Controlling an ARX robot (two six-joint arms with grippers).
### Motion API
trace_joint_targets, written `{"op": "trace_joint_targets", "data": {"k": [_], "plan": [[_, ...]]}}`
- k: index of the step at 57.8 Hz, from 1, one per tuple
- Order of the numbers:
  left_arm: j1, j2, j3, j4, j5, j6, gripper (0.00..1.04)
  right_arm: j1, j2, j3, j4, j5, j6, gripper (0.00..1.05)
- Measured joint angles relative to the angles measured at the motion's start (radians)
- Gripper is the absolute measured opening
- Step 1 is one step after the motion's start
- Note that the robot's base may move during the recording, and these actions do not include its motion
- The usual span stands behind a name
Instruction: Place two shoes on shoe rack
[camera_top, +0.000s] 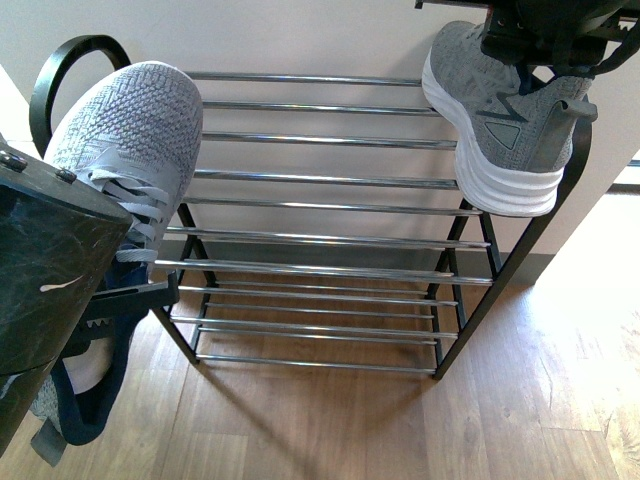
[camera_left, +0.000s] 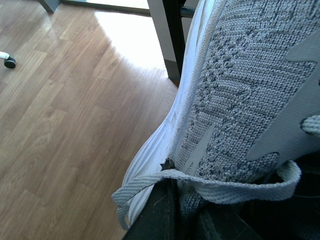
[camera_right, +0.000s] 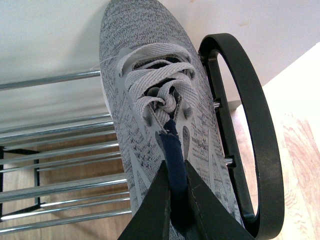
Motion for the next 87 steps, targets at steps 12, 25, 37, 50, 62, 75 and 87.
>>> {"op": "trace_joint_targets", "data": {"k": [12,25,37,50,62,75,87], "plan": [[0.0,0.0,0.0,0.0,0.0,0.0,0.02,-0.016,-0.069,0.002,-0.021,-0.147,0.051,0.4],[0.0,0.0,0.0,0.0,0.0,0.0,0.02,-0.104,-0.341,-0.074,-0.067,-0.282,0.012,0.73],[0.0,0.0,0.0,0.0,0.0,0.0,0.02,-0.195,-0.502,-0.328,0.406,-0.224,-0.229,0.69],[0.0,0.0,0.0,0.0,0.0,0.0,0.02,-0.229,-0.624,-0.707,0.856,-0.289,-0.399,0.34],[0.0,0.0,0.0,0.0,0.001,0.0,0.02,-0.279,-0.755,-0.9,0.921,-0.321,-0.426,0.02],[0.0,0.0,0.0,0.0,0.0,0.0,0.02,-0.305,-0.856,-1.025,0.936,-0.352,-0.428,0.01],[0.0,0.0,0.0,0.0,0.001,0.0,0.02,-0.374,-0.972,-1.121,0.922,-0.43,-0.429,0.01]]}}
